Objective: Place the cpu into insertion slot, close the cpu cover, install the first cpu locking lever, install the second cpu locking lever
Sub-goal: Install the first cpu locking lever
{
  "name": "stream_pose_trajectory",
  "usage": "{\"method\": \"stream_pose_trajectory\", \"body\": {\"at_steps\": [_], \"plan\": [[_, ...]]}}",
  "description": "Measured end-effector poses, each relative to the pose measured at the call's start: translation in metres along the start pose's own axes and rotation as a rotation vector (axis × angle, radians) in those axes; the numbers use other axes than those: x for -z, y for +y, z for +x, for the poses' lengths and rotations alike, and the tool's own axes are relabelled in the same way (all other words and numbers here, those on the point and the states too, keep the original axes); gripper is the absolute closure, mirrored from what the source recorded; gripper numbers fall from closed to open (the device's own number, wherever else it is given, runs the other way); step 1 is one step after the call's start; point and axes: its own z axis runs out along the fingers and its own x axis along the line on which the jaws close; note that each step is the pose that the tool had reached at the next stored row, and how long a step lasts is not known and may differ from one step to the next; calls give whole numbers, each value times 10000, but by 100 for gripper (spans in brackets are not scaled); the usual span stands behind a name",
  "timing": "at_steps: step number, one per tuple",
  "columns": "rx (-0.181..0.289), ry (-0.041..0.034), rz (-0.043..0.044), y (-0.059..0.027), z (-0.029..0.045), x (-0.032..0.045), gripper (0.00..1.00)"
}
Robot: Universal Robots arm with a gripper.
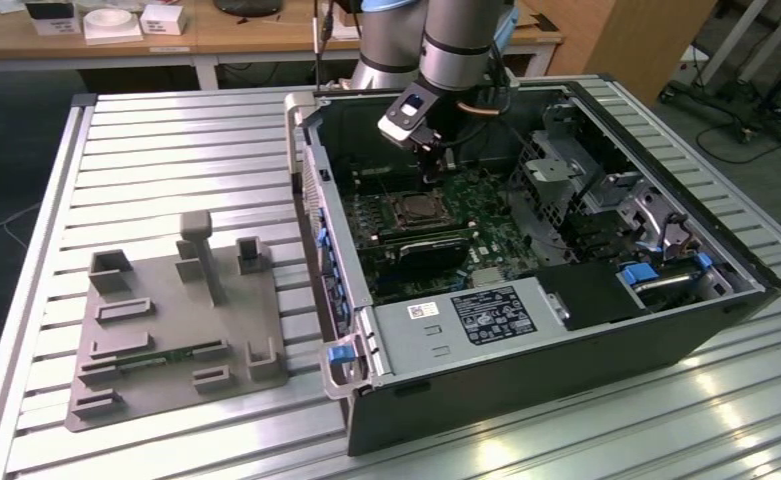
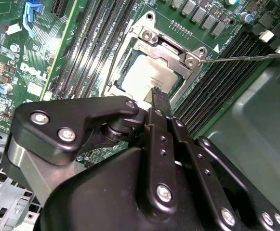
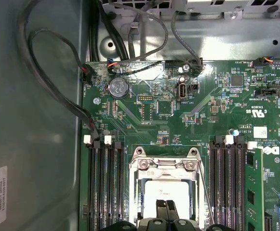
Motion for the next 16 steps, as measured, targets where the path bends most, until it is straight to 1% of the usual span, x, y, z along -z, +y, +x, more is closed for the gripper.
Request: {"method": "stream_pose_trajectory", "body": {"at_steps": [4,6,14,16], "plan": [[0,0,0,0,0,0,90],[99,0,0,0,0,0,90],[1524,23,1,0,0,0,90],[2156,32,2,-1,0,0,90]]}}
